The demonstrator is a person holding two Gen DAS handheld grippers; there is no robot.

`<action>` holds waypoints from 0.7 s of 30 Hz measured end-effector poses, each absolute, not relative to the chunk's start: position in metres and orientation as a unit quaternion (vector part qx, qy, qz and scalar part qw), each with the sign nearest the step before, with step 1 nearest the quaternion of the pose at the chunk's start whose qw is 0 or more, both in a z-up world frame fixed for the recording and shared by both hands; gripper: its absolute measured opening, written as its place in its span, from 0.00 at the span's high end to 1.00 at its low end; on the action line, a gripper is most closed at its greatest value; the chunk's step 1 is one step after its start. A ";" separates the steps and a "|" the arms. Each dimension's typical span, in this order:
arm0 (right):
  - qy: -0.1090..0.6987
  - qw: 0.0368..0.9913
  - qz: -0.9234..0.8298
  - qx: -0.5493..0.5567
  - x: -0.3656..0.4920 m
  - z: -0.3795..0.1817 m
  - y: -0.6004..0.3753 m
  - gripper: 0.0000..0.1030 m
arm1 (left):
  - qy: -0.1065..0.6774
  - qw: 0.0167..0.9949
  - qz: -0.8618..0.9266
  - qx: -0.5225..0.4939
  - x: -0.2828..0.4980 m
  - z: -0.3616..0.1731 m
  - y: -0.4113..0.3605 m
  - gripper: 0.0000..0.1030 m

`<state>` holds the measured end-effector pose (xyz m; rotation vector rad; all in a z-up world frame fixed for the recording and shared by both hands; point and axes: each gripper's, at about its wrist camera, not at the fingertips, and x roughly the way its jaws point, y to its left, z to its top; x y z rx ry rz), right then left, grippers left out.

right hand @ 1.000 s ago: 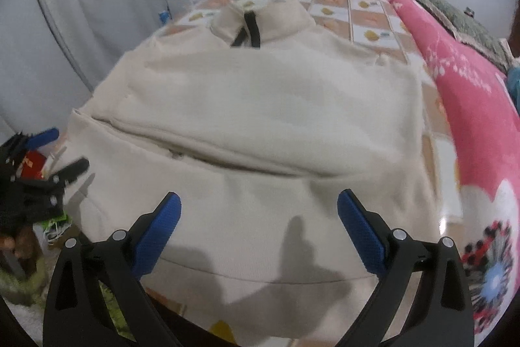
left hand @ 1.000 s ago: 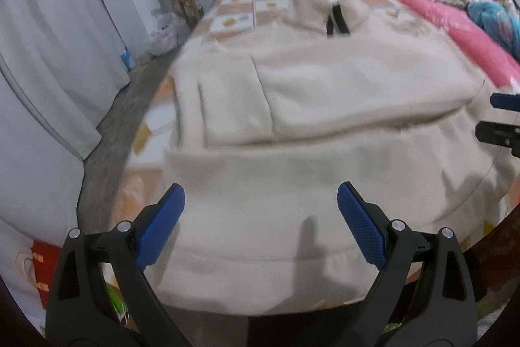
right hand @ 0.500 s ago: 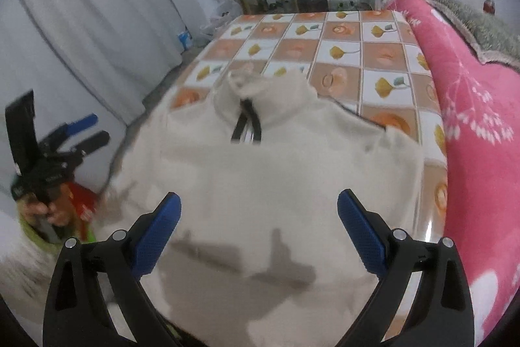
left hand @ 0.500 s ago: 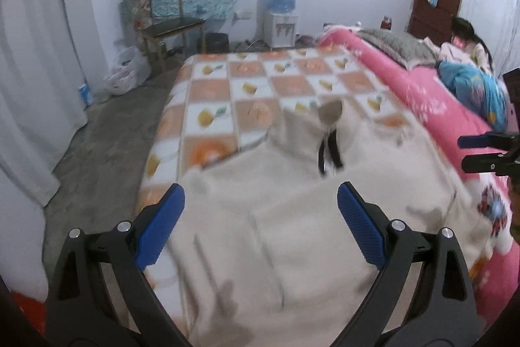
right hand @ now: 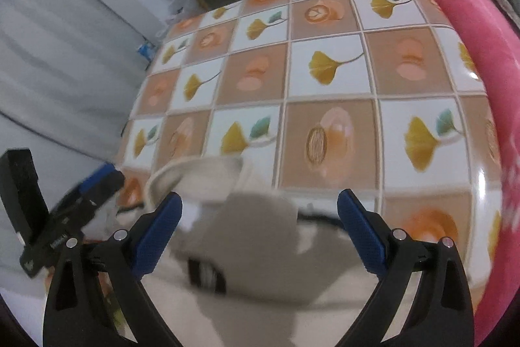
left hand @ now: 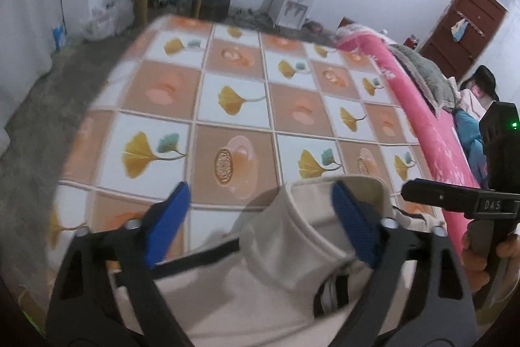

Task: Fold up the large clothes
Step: 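Grasp the jacket collar with the left tool and lift it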

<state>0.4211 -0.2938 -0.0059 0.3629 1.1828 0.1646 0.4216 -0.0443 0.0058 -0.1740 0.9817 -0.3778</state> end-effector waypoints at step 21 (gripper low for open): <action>0.550 0.821 0.124 0.095 0.406 0.001 -0.275 0.87 | 0.500 0.825 -0.254 -0.075 0.407 0.004 -0.072 0.91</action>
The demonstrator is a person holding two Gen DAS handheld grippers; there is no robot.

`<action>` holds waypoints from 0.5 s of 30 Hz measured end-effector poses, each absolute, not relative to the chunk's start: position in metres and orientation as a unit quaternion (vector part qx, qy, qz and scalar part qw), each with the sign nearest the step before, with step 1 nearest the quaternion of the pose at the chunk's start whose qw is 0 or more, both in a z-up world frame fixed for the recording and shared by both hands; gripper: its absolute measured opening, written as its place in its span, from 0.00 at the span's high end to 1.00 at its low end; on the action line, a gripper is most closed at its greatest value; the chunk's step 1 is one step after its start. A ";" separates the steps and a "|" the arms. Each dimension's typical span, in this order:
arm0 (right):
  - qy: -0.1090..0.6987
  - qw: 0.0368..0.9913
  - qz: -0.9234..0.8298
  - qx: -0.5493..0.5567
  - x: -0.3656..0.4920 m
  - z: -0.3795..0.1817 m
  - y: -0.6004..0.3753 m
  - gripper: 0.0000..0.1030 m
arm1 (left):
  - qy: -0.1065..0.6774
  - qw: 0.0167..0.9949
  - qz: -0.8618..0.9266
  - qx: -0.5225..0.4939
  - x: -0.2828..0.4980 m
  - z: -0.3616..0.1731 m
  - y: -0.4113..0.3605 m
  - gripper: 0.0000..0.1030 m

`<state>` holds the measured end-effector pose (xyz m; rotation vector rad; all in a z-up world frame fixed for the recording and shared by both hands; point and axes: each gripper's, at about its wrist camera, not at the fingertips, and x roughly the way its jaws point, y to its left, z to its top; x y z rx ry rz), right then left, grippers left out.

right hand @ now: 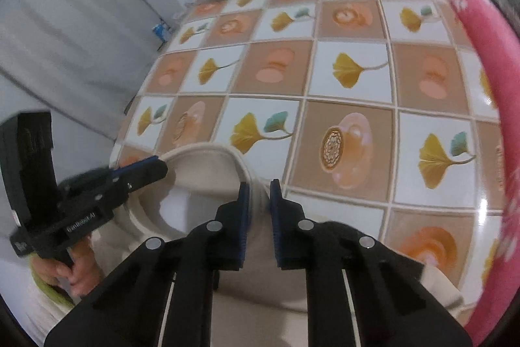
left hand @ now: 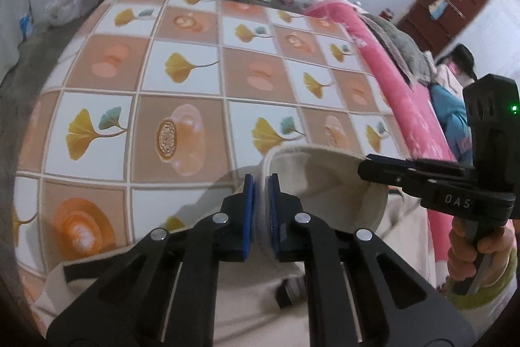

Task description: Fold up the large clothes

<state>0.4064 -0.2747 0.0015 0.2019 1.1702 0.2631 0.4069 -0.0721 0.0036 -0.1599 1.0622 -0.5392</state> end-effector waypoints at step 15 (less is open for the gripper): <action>0.516 0.846 0.131 -0.014 0.285 0.024 -0.252 0.89 | 0.470 0.830 -0.298 0.032 0.280 0.027 -0.064 0.92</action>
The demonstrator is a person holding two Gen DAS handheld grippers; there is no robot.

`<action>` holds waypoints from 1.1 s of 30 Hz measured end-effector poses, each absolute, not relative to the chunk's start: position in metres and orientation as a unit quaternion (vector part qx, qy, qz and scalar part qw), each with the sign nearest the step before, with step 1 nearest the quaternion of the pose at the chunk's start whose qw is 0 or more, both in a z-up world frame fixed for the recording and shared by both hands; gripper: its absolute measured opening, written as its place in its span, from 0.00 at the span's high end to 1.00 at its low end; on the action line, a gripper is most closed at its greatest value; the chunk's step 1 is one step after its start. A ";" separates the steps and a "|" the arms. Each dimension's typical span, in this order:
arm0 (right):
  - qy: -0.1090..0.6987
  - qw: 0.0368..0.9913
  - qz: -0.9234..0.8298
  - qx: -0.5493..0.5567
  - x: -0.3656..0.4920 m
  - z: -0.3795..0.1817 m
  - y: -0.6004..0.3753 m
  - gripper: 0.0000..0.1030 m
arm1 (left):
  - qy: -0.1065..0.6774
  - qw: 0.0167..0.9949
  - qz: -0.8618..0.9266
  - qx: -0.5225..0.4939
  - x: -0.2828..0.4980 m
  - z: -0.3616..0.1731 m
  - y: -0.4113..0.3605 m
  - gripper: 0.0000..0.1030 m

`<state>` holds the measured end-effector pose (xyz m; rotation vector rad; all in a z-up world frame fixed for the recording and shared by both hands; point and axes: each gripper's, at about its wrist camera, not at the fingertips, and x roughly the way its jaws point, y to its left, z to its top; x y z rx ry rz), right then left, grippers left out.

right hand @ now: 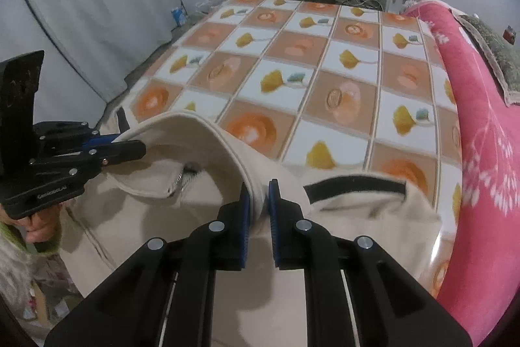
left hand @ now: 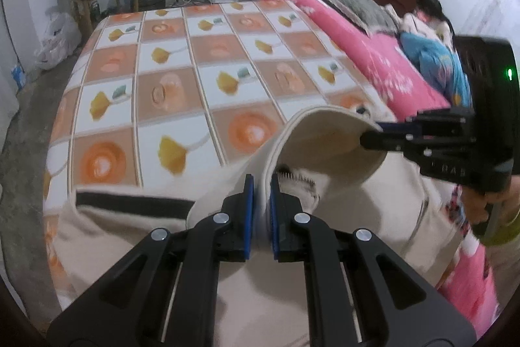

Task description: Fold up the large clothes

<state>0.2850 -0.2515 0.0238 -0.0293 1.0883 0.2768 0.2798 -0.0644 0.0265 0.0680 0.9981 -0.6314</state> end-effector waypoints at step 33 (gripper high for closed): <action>0.559 0.811 0.170 0.025 0.258 -0.040 -0.218 0.60 | 0.499 0.823 -0.266 0.056 0.264 -0.020 -0.073 0.69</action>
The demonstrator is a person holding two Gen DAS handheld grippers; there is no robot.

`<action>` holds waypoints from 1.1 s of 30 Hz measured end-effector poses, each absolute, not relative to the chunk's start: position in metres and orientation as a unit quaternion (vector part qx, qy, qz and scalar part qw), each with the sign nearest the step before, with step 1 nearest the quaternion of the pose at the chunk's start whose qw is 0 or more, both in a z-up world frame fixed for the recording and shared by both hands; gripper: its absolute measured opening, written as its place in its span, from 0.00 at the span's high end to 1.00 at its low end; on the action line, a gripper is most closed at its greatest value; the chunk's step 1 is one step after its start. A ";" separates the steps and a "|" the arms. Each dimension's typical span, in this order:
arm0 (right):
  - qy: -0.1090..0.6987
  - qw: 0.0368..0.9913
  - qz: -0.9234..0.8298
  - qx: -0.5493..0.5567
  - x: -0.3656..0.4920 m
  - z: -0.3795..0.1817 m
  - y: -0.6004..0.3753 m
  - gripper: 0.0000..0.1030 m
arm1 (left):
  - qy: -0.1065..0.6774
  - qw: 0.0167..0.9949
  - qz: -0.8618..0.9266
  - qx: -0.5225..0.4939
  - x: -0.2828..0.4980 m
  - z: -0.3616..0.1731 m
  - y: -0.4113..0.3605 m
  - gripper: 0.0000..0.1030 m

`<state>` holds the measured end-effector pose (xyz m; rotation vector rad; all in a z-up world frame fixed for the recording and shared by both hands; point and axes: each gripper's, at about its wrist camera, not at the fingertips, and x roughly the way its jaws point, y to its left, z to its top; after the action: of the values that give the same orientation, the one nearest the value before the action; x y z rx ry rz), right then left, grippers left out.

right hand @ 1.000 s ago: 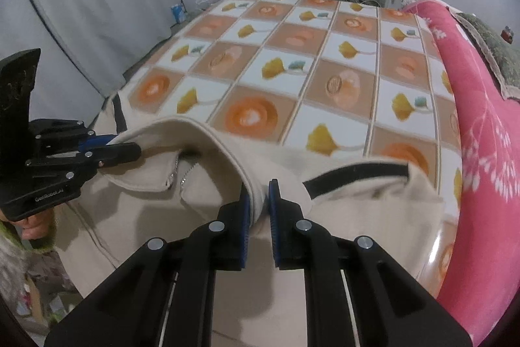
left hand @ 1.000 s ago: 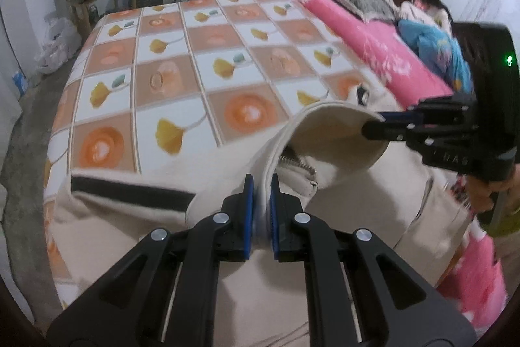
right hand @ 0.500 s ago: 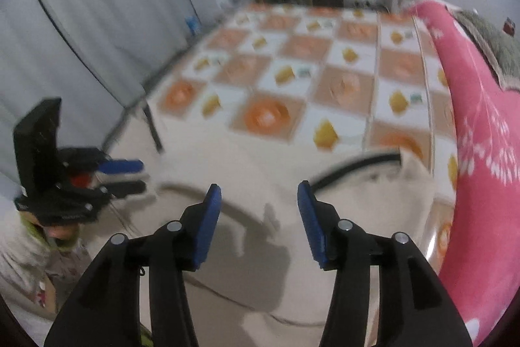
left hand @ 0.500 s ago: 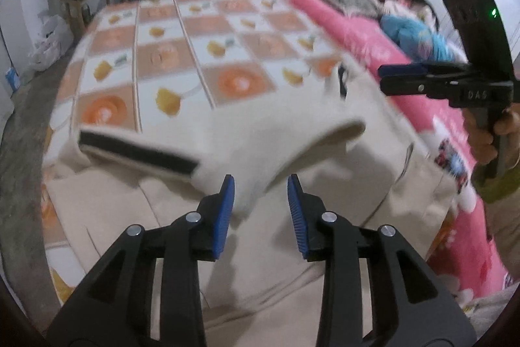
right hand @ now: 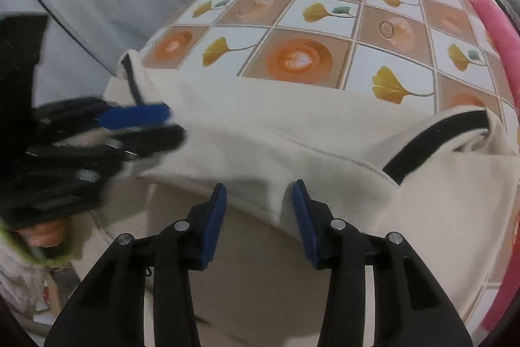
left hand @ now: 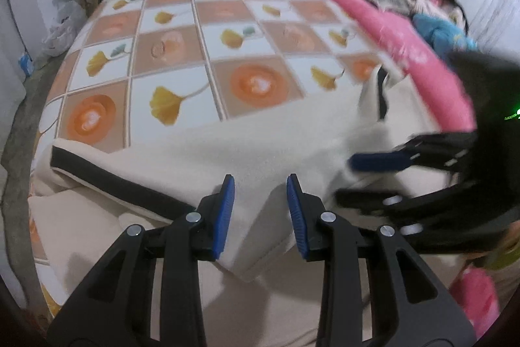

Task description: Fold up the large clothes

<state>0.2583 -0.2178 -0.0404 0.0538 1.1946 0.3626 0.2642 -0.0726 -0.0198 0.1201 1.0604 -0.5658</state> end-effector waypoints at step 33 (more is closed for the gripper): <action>0.499 0.862 0.085 0.040 0.269 -0.036 -0.233 0.59 | 0.470 0.837 -0.253 0.122 0.235 -0.036 -0.069 0.69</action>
<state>0.2688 -0.2327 -0.0363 0.0847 1.0459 0.1781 0.2354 -0.0689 -0.0360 0.2585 0.9953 -0.5364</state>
